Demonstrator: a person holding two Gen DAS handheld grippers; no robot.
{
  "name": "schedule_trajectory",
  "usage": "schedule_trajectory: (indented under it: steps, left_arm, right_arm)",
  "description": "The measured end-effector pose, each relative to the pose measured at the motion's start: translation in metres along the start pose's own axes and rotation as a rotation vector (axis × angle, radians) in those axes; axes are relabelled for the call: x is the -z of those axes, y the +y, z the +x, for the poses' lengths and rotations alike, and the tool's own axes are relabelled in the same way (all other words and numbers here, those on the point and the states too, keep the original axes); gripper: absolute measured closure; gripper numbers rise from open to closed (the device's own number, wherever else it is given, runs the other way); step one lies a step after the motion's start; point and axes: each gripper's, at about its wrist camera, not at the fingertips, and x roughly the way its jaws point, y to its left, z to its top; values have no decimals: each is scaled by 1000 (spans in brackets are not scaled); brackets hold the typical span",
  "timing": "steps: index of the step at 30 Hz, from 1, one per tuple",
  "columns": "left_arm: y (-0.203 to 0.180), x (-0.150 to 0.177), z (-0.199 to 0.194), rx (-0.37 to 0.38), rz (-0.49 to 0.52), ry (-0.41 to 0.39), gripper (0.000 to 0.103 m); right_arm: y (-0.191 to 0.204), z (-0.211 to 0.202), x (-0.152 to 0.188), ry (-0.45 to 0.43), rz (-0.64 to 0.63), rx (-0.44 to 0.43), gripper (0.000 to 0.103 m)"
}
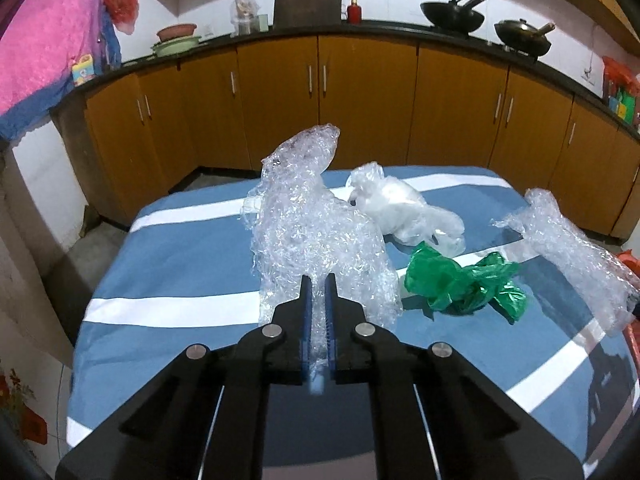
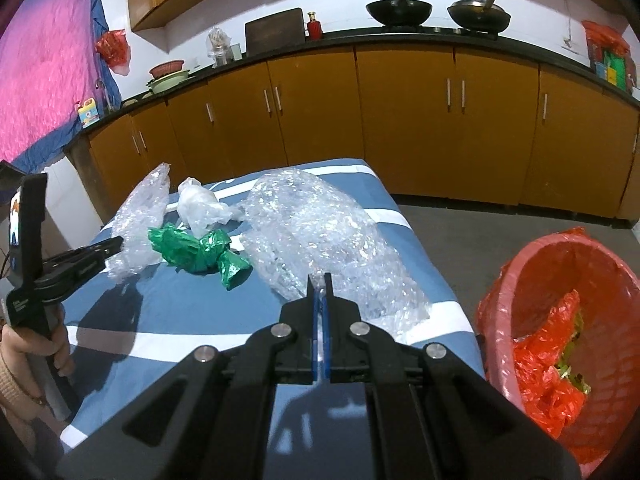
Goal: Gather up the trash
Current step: 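Close both tools on the clear bubble wrap, then lift both bubble wrap pieces and carry them over the red wastebasket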
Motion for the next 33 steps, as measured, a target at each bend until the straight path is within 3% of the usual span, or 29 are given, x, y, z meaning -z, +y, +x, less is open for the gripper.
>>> schedule_trajectory:
  steps: [13,33]
  left_arm:
    - [-14,-12,-58,53,17,-91,97]
    - [-110,-16,-102,244,113,-148,97]
  right_arm:
    - [-4,-48,2,-52,-1,12,100]
    - [-65,-128,6,-149,54,110,100]
